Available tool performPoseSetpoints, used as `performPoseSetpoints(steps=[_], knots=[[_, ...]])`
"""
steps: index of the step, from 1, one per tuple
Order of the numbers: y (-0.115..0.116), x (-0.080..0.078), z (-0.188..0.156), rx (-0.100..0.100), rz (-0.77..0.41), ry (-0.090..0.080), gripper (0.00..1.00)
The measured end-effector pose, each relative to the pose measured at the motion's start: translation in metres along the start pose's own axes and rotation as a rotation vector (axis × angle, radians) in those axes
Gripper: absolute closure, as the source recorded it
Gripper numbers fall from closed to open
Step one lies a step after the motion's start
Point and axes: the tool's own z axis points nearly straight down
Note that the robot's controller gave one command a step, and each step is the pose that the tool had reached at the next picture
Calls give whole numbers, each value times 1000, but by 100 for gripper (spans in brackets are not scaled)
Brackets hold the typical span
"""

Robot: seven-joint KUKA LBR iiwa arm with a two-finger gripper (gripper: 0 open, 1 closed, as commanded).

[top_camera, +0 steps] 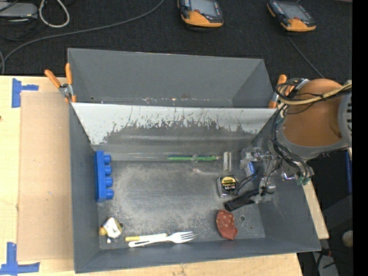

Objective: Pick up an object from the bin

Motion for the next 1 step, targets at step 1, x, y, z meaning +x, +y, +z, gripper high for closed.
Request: performPoseSetpoints(steps=[1], knots=[[-5, 0, 62, -2, 76, 3, 0]])
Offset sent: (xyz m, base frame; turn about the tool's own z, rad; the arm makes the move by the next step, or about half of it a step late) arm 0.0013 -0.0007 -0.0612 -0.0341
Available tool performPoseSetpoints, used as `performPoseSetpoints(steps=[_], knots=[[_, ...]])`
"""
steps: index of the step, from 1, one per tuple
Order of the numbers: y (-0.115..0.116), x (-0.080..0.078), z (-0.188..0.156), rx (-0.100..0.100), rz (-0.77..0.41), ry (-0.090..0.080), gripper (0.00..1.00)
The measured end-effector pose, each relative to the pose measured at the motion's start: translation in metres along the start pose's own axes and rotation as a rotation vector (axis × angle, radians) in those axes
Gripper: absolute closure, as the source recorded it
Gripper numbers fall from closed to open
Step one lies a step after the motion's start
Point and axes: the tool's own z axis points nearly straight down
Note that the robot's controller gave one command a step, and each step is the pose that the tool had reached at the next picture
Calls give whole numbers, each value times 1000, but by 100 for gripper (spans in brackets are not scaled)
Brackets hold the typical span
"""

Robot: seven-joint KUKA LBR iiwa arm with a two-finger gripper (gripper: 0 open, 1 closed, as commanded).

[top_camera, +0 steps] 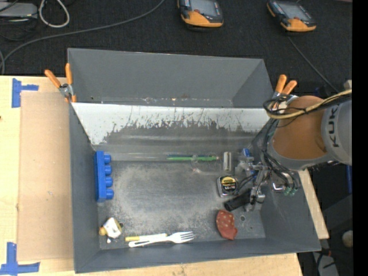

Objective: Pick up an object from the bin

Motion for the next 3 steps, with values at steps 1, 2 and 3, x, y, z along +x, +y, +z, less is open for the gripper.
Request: performPoseSetpoints(steps=[1, 2, 3], knots=[[5, -1, -1, 4, -109, -10, 100], [5, -1, -1, 4, -110, -10, 100], [7, 2, -31, 0, -111, 1, 100]])
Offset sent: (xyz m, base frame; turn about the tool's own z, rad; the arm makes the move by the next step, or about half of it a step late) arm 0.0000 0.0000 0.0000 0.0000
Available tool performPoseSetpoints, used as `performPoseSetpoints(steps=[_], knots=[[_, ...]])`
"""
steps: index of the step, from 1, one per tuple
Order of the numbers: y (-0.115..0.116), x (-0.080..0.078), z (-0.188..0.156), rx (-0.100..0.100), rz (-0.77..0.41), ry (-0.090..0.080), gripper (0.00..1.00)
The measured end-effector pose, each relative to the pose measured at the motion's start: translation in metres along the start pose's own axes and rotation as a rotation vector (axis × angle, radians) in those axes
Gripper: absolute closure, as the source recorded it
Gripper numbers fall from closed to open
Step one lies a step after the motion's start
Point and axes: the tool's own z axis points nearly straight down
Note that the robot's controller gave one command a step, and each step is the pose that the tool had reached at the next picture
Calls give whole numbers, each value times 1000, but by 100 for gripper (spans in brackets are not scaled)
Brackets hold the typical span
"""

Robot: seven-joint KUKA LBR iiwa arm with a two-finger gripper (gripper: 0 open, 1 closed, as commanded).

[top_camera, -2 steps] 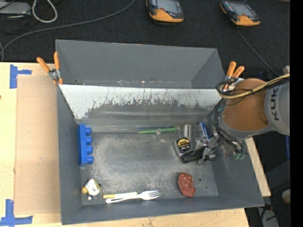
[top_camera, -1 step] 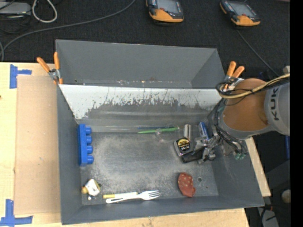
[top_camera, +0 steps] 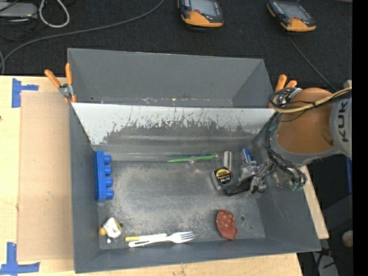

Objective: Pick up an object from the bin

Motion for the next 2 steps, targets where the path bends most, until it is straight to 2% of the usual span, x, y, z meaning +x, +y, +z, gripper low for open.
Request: performPoseSetpoints(steps=[1, 2], knots=[[-1, -3, -43, 3, 1, -9, 100], [0, -3, -69, 3, 1, -9, 100]])
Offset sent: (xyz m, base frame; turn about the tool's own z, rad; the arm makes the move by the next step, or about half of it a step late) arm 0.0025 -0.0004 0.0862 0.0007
